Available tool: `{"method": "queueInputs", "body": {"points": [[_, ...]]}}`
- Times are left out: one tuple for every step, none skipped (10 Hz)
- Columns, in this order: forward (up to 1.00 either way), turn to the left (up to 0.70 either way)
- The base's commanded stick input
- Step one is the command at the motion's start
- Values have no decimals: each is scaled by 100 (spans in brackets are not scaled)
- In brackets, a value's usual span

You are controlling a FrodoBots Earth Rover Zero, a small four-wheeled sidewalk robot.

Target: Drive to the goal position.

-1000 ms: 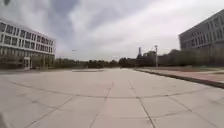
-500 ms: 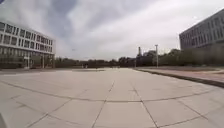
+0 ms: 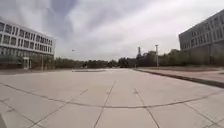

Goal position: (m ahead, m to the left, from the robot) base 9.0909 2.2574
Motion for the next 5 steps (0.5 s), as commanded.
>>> {"method": "queueInputs", "body": {"points": [[50,0],[50,0],[50,0],[50,0],[50,0]]}}
